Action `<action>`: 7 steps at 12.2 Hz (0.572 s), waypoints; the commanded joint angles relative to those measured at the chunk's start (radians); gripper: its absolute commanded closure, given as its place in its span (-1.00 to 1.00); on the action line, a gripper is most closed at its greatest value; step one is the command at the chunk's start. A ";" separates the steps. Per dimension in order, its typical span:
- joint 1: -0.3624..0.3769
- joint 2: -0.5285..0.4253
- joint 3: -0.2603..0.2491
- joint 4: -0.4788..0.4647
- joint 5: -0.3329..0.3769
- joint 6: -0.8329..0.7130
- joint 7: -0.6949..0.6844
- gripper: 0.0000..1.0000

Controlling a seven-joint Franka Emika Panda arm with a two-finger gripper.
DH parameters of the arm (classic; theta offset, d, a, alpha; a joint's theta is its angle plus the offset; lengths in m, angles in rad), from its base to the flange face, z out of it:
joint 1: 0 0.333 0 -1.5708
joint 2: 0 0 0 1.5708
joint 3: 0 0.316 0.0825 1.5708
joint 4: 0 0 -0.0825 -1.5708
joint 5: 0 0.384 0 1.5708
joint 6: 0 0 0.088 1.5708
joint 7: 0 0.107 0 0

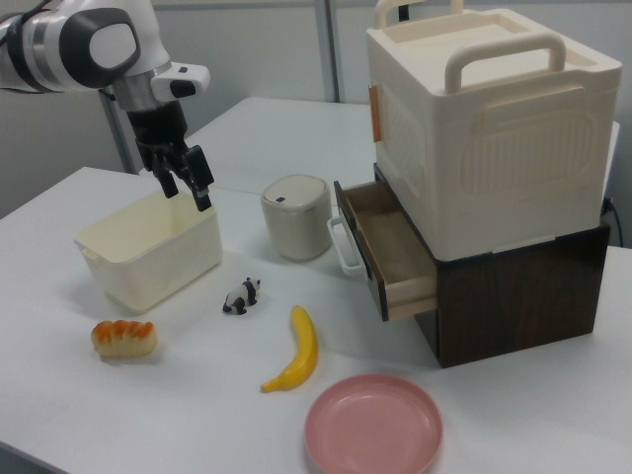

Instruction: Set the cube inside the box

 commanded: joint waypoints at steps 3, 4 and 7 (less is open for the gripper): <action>-0.024 0.004 0.005 0.004 0.010 0.009 -0.024 -1.00; -0.030 0.002 0.008 0.004 0.024 0.009 -0.036 -1.00; -0.034 0.002 0.009 0.004 0.038 0.007 -0.059 -1.00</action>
